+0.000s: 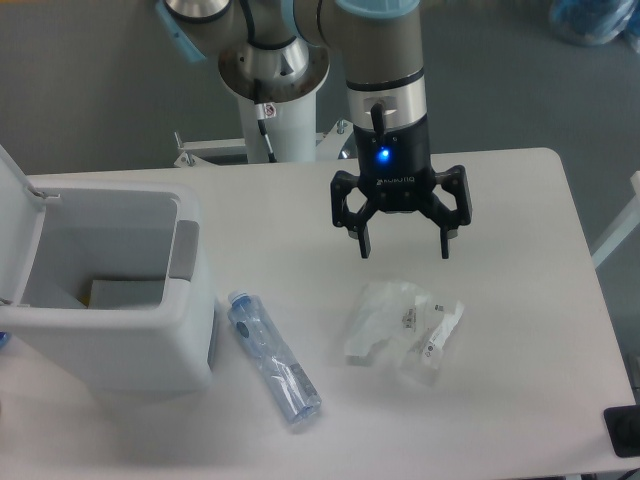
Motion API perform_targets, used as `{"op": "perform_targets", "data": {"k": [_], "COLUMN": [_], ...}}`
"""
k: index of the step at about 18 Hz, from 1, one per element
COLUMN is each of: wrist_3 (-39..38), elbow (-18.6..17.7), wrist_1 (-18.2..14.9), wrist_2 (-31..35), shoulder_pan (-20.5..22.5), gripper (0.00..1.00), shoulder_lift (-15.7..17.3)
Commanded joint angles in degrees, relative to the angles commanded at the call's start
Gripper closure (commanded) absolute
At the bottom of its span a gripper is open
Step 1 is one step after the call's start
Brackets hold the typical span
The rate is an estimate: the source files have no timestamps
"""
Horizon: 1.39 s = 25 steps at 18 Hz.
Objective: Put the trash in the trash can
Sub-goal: 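Move the gripper over the clear plastic wrapper and lower it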
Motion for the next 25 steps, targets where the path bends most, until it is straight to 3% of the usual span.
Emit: {"op": "perform_targets", "data": {"k": [7, 13, 18, 23, 25], "wrist_3": [1.41, 1.58, 0.97, 2.01, 4.21], "elbow": [0.26, 0.35, 2.89, 6.76, 10.35], "wrist_1": [0.35, 5.45, 6.07, 6.07, 5.46], "wrist_2": [-0.17, -0.17, -0.96, -3.25, -3.60], "shoulder_pan": [0.09, 0.00, -0.44, -0.18, 0.26], "gripper": [0.00, 0.00, 0.00, 0.00, 0.00], "shoulder_lift": [-1.31, -5.18, -8.43, -13.88, -16.07]}}
